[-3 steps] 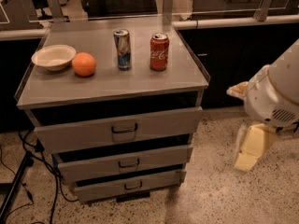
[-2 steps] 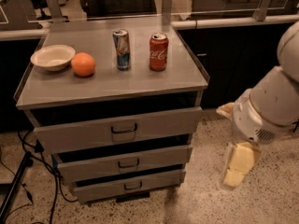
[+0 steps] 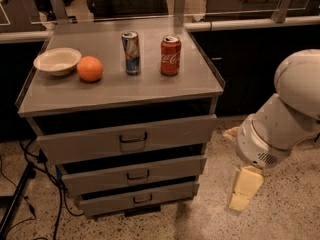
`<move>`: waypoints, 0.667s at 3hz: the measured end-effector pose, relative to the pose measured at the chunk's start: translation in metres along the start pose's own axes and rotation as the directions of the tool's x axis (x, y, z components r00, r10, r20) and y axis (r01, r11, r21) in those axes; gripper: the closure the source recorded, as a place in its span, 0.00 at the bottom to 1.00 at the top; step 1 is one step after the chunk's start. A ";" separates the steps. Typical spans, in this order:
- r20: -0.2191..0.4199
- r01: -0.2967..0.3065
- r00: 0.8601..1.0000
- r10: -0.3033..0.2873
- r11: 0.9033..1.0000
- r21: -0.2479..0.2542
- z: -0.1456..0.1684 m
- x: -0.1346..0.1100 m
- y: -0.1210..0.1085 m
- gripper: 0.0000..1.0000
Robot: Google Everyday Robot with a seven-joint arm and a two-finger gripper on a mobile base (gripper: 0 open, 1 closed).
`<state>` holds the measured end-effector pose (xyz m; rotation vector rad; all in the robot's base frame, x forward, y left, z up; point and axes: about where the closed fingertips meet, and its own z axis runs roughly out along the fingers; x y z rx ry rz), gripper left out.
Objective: Open bottom drawer
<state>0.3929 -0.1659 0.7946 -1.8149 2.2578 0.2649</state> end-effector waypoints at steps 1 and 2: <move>0.000 -0.024 1.000 0.024 0.999 -0.026 0.034 0.005 0.013 0.00; 0.024 -0.083 0.996 0.085 0.995 -0.058 0.087 0.019 0.016 0.00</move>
Offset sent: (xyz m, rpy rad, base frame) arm -0.0117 0.0110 -0.1604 0.0980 0.1280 -0.1299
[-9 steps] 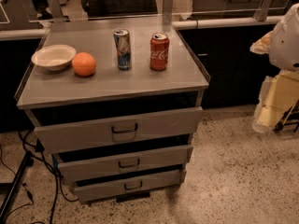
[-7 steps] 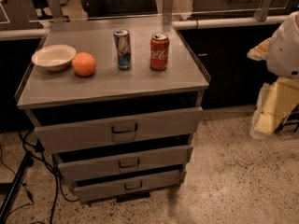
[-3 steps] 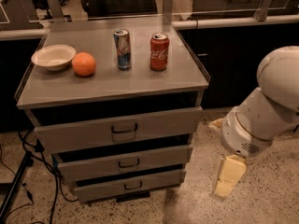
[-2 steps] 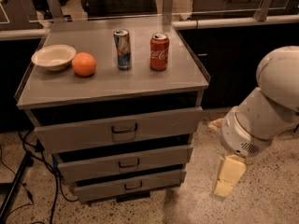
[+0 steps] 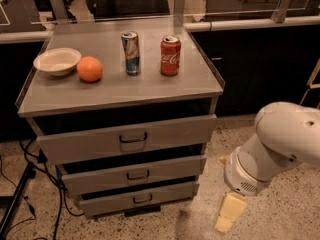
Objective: Open bottom drawer
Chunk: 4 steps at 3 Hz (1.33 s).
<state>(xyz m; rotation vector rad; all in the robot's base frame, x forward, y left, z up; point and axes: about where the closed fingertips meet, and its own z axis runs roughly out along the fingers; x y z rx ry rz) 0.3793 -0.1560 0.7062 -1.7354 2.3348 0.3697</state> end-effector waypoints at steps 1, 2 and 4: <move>0.020 -0.026 0.999 0.026 1.000 -0.017 0.037 0.011 -0.011 0.00; 0.034 -0.031 0.999 0.033 0.999 -0.036 0.072 0.018 -0.027 0.00; 0.020 -0.040 0.999 0.041 0.999 -0.028 0.100 0.015 -0.019 0.00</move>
Offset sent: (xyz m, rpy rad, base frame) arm 0.0408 -0.0018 -0.1153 0.0651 0.0437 -0.0242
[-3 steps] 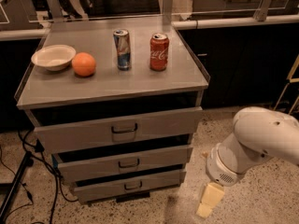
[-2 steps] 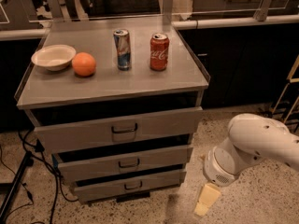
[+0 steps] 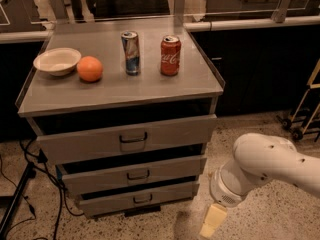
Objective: Open bottom drawer
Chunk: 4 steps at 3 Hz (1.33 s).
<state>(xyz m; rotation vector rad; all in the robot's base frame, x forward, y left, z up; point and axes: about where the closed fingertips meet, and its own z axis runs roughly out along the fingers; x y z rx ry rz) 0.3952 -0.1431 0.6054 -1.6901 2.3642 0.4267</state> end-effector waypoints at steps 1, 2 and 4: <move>-0.005 -0.005 1.000 0.005 0.999 0.039 0.061 -0.009 -0.019 0.00; -0.005 -0.005 1.000 0.005 0.999 0.039 0.061 -0.009 -0.019 0.00; 0.043 0.036 0.998 -0.038 0.998 0.054 0.098 -0.029 -0.048 0.00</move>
Offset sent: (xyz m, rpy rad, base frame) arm 0.0362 0.0291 -0.0746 -0.0232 -0.0490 -0.0231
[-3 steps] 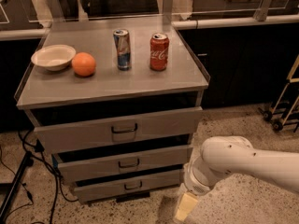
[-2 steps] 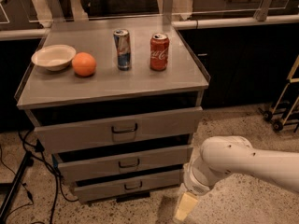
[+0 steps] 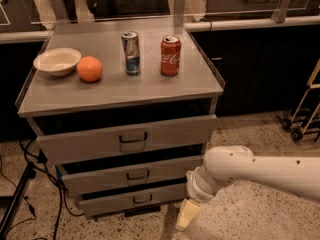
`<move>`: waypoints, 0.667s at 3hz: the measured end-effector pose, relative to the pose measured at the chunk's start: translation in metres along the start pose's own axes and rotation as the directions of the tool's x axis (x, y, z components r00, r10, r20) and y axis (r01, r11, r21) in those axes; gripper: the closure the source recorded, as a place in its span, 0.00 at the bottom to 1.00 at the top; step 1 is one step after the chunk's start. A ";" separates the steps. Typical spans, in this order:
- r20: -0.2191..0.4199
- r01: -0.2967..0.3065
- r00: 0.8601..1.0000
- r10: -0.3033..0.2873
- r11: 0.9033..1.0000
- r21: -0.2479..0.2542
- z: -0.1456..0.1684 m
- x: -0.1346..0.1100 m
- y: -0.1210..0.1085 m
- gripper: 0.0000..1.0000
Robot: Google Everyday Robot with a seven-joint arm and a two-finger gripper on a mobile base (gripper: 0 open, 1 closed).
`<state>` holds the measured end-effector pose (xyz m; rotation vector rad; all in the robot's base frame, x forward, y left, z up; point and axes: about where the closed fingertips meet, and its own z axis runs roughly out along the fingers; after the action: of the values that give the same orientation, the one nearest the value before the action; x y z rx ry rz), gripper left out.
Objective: Open bottom drawer
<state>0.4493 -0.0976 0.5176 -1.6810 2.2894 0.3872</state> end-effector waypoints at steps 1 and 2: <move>0.010 0.011 1.000 -0.011 1.000 0.000 0.025 -0.003 -0.020 0.00; 0.011 -0.003 1.000 0.004 0.999 -0.037 0.057 0.005 -0.024 0.00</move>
Offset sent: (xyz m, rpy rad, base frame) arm 0.0317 0.0134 -0.0951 0.0358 0.0747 0.0076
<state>0.4747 -0.0878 0.4616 -1.6887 2.2913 0.4409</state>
